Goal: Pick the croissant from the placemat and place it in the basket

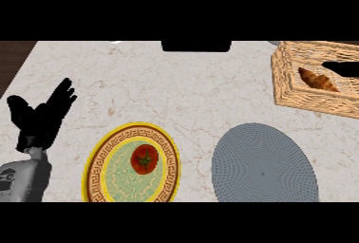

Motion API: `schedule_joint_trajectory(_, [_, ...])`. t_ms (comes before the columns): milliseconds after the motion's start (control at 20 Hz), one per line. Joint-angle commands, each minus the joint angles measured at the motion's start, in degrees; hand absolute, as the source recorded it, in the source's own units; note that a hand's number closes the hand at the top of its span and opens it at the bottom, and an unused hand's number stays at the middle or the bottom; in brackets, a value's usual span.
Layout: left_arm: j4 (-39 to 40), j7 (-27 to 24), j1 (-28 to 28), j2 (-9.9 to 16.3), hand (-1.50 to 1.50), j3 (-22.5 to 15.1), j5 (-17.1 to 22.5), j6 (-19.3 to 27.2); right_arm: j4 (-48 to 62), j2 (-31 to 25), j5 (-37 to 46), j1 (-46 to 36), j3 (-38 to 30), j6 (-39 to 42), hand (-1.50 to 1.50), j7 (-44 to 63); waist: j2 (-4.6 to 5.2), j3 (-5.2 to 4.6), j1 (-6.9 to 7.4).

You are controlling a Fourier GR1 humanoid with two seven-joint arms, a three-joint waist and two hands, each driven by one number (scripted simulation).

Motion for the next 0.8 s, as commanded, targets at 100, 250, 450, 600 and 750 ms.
schedule_joint_trajectory(100, [0.83, -3.68, 1.61, -3.15, 0.00, -1.89, -2.42, 2.41, 4.68, -1.35, -6.28, -3.75, -2.63, 0.34, -1.50, -4.85, -0.04, -0.04, -0.13])
schedule_joint_trajectory(250, [-2.58, 0.93, 1.71, -0.96, 0.00, -0.64, -0.35, 0.75, 7.23, -2.67, -9.27, -5.06, -7.79, -2.84, -1.50, -2.01, -0.07, 0.01, 0.09])
schedule_joint_trajectory(450, [-0.96, 1.69, 0.47, -0.04, 0.00, 0.64, 0.20, 0.74, 8.21, -7.23, -17.08, -7.00, -15.62, -0.38, -1.50, 0.26, -0.04, 0.02, -0.51])
schedule_joint_trajectory(600, [-3.34, 2.26, 0.47, -1.25, 0.00, -0.83, -0.84, 1.91, 10.45, -12.07, -21.67, -4.33, -20.05, 3.65, -1.50, 0.05, -0.19, 0.03, -0.62])
schedule_joint_trajectory(750, [-2.27, 2.90, 0.31, 0.50, 0.00, 0.39, 0.88, -0.48, 14.14, -15.95, -25.15, 1.90, -22.40, 10.31, -1.50, -4.19, -0.11, 0.02, -0.68])
